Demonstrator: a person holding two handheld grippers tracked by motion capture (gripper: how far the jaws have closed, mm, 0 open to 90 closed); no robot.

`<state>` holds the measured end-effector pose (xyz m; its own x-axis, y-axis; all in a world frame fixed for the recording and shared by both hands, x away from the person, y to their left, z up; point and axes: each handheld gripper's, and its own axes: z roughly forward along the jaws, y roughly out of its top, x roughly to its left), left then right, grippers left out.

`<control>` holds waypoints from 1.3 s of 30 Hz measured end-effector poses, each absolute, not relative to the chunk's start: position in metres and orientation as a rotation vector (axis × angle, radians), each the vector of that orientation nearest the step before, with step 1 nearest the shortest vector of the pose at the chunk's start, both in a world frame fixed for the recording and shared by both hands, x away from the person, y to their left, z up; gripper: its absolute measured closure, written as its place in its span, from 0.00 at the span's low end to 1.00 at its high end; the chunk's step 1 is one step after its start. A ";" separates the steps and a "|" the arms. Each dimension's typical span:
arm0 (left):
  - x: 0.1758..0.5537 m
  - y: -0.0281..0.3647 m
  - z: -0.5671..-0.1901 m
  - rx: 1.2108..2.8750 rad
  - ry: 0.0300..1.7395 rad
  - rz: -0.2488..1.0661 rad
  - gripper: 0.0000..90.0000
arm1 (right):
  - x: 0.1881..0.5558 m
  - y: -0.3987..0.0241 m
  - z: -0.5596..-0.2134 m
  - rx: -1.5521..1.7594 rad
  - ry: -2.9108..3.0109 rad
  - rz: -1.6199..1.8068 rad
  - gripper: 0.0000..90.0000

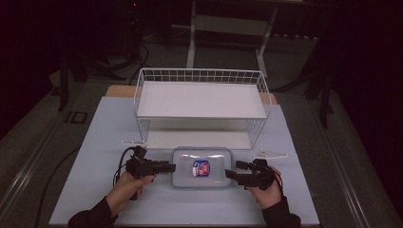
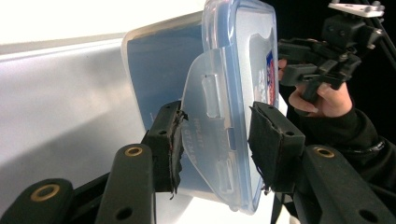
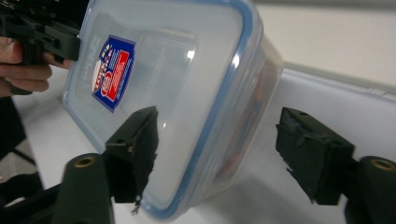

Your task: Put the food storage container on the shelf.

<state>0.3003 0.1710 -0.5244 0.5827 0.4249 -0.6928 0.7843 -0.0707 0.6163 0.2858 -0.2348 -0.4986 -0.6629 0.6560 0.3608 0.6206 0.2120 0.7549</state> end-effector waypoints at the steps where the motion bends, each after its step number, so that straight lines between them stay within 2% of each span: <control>1: 0.300 0.171 -0.525 1.697 1.008 -0.403 0.61 | 0.287 -0.235 -0.500 1.290 2.430 1.481 0.35; 15: 0.287 0.170 -0.522 1.712 0.978 -0.340 0.62 | 0.292 -0.240 -0.507 1.401 2.524 1.607 0.52; 21: 0.278 0.163 -0.515 1.727 0.990 -0.263 0.63 | 0.286 -0.240 -0.504 1.392 2.513 1.584 0.55; 27: 0.281 0.160 -0.499 1.668 0.992 -0.171 0.62 | 0.287 -0.242 -0.498 1.421 2.461 1.626 0.55; 32: 0.295 0.158 -0.487 1.637 0.986 -0.126 0.62 | 0.298 -0.243 -0.488 1.422 2.417 1.661 0.55; 39: 0.314 0.150 -0.493 1.599 1.016 -0.115 0.61 | 0.322 -0.247 -0.479 1.407 2.380 1.644 0.55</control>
